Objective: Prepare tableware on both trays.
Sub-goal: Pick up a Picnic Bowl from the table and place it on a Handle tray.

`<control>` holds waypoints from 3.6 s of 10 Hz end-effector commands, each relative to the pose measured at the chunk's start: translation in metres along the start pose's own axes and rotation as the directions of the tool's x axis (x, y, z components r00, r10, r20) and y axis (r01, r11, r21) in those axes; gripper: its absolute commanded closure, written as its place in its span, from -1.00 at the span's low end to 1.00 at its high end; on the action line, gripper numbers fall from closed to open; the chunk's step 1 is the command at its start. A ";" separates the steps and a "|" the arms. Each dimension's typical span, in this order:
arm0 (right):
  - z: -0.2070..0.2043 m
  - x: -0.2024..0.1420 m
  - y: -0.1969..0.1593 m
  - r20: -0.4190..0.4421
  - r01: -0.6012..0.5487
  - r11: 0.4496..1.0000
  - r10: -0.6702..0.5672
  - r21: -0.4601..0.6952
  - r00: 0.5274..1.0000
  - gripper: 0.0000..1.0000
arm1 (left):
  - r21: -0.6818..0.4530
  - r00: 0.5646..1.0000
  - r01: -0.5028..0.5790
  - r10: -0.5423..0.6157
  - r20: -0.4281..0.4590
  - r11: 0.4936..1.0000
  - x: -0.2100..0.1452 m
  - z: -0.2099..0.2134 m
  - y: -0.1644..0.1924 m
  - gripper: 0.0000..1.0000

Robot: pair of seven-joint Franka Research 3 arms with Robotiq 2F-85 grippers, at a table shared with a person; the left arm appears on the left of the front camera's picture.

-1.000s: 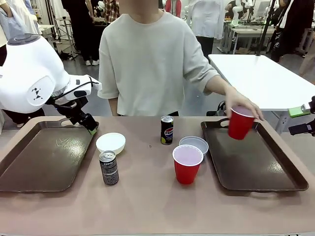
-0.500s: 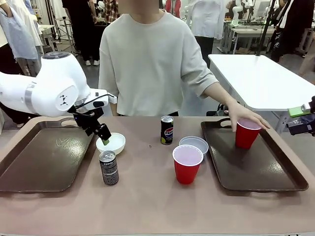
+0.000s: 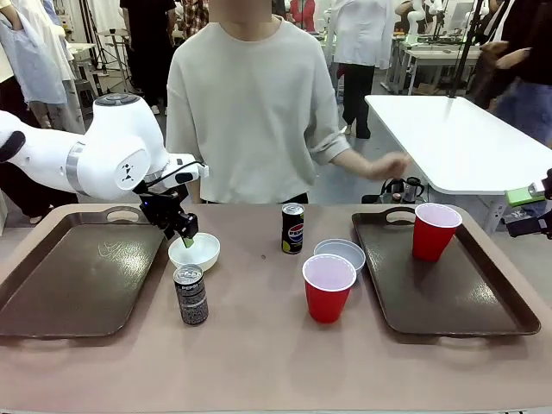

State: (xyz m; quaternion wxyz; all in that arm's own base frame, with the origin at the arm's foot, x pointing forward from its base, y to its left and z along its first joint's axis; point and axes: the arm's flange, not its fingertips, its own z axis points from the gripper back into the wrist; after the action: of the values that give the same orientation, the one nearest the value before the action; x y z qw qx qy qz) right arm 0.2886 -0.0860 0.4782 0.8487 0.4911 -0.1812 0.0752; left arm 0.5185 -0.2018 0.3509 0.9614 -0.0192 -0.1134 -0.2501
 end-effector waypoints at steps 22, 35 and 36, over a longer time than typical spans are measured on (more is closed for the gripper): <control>-0.001 0.003 -0.002 0.012 -0.019 0.999 0.018 0.026 1.000 -1.00 | -0.047 0.952 -0.306 0.305 -0.041 0.951 -0.144 0.200 0.102 0.92; -0.001 0.003 -0.002 0.012 -0.019 0.999 0.018 0.026 1.000 -1.00 | 0.040 0.935 -0.343 0.345 -0.080 0.939 -0.167 0.136 0.122 0.92; -0.001 0.003 -0.002 0.012 -0.019 0.999 0.018 0.026 1.000 -1.00 | 0.043 0.938 -0.337 0.339 -0.066 0.940 -0.180 0.159 0.119 0.92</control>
State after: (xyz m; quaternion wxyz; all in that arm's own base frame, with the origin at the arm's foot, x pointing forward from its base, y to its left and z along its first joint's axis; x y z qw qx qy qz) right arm 0.2895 -0.0862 0.4781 0.8497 0.4902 -0.1789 0.0757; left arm 0.4094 -0.0005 0.4469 0.9941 -0.0217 -0.0634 -0.0850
